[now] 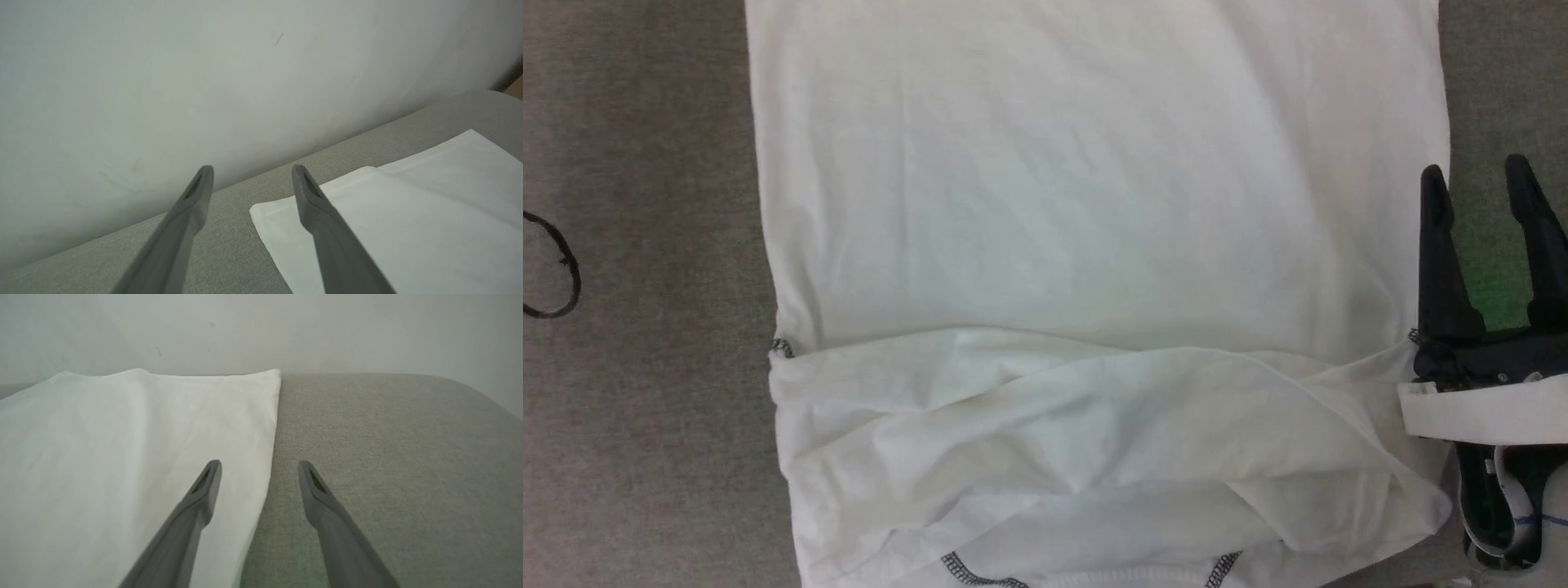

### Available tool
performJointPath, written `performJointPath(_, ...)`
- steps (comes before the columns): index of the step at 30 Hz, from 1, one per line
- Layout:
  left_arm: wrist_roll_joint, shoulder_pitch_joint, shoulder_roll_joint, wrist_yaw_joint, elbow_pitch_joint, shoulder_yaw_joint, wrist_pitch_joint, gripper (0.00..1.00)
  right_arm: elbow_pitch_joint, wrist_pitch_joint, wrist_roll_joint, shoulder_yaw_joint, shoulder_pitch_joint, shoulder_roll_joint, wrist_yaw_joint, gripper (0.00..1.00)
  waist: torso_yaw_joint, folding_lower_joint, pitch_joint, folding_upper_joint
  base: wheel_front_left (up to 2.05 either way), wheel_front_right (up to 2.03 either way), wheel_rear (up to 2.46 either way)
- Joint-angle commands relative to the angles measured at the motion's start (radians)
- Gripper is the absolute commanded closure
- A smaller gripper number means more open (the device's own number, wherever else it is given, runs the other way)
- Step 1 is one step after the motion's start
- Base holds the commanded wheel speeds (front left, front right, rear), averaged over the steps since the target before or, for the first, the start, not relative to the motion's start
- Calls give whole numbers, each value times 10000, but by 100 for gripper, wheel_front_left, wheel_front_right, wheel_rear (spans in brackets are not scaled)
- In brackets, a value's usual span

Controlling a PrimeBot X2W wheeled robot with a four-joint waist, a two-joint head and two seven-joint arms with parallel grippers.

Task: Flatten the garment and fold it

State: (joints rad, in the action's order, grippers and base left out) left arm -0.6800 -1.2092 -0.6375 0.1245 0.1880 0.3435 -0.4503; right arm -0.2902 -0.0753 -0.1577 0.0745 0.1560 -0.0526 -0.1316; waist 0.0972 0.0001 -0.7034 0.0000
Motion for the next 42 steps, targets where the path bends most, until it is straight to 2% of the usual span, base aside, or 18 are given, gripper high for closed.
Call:
performJointPath(1,-56,-135,-40,60,62,57,-49,0,-62,-85,-58,16,125,24,9,0,367,-1,-448,0,0,0,0)
performJointPath(9,-313,-867,-309,60,874,785,-1249,0,-115,-143,-220,51,93,24,9,0,644,-1,-828,0,0,0,0)
performJointPath(22,-502,-814,-709,-13,1443,1024,-2155,0,94,-431,-516,19,25,24,9,0,1038,-1,-1142,0,0,0,0)
performJointPath(23,-561,-777,-731,-5,1415,1051,-2178,53,104,-449,-527,24,14,24,9,0,1051,-1,-1161,0,0,0,0)
performJointPath(24,-652,-738,-751,4,1393,1072,-2223,100,108,-464,-532,29,7,24,9,0,1060,-1,-1175,0,0,0,0)
performJointPath(30,-1019,-584,-819,35,1211,1069,-1896,100,-127,-409,-374,146,174,24,9,0,996,-1,-1141,0,0,0,0)
performJointPath(34,-1067,-411,-814,47,1192,1130,-1303,100,-957,-162,-35,421,600,24,9,0,887,-1,-925,0,0,0,0)
performJointPath(39,-1244,-125,-688,55,1277,1338,-834,100,-2598,1052,433,453,1882,24,9,0,723,-1,-565,0,0,0,0)
performJointPath(42,-1361,-35,-591,57,1303,1441,-611,100,-3151,2225,1084,-48,3150,24,9,0,593,-1,-428,0,0,0,0)
